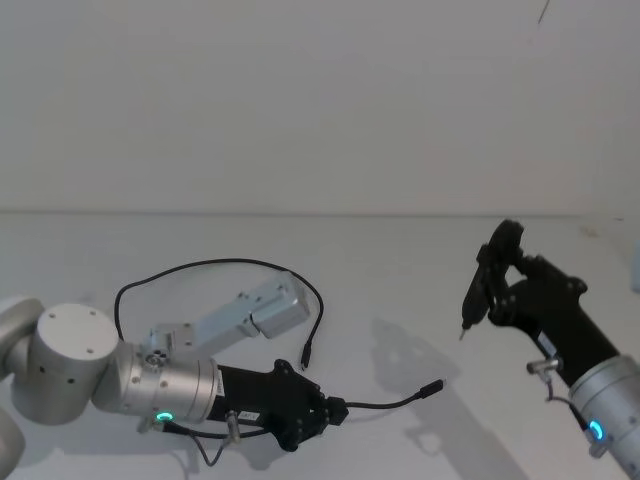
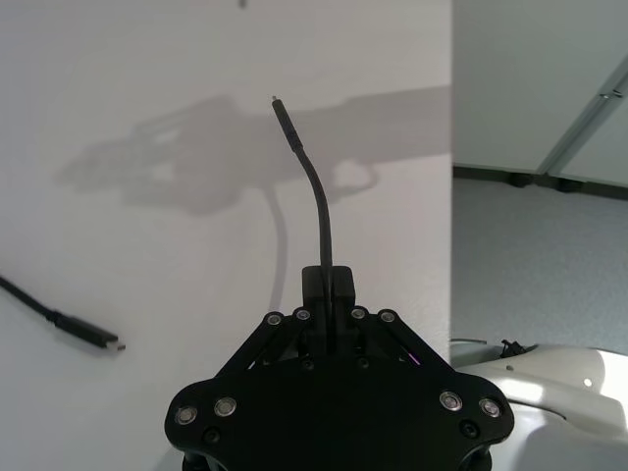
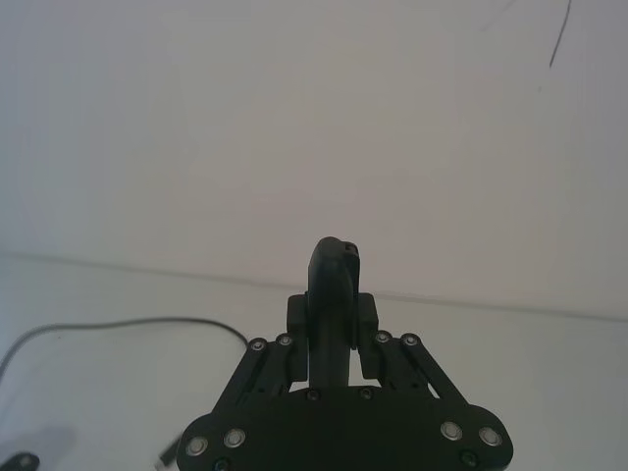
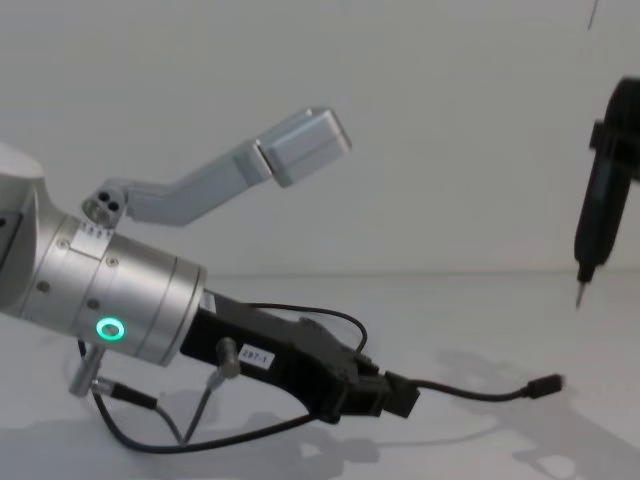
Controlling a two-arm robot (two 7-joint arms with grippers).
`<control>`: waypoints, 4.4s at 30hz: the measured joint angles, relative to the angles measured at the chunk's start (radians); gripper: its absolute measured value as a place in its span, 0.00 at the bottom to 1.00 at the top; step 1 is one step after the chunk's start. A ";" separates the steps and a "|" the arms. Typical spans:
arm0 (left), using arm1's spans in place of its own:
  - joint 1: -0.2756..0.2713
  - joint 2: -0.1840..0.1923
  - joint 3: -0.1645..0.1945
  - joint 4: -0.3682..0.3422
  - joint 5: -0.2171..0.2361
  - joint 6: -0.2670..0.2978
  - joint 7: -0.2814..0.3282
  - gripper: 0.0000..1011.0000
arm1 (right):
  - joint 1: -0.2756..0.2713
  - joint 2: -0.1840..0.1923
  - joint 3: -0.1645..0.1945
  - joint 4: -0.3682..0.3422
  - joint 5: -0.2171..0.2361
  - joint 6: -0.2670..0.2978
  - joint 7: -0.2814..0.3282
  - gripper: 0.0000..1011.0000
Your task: Pick up the data cable with the one hand.
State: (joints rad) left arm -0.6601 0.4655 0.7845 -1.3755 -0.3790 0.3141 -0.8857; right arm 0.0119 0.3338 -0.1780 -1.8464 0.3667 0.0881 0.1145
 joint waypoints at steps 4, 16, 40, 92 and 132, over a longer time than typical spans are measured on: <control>-0.012 0.009 0.004 -0.009 0.000 -0.022 -0.025 0.04 | 0.017 -0.003 0.018 -0.025 0.044 0.036 0.016 0.28; -0.031 0.029 0.009 -0.029 -0.006 -0.061 -0.064 0.04 | 0.056 0.010 0.049 -0.056 0.126 0.143 0.033 0.28; -0.040 0.039 0.011 -0.039 -0.011 -0.081 -0.083 0.04 | 0.001 0.135 0.074 -0.133 0.188 0.278 0.088 0.28; -0.042 0.040 0.011 -0.041 -0.012 -0.084 -0.086 0.04 | 0.016 0.191 0.024 -0.096 0.208 0.254 0.095 0.28; -0.042 0.040 0.011 -0.041 -0.012 -0.084 -0.086 0.04 | 0.029 0.221 0.008 -0.070 0.245 0.230 0.092 0.28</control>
State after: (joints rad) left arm -0.7020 0.5060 0.7956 -1.4161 -0.3906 0.2305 -0.9720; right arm 0.0410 0.5549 -0.1700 -1.9160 0.6113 0.3182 0.2064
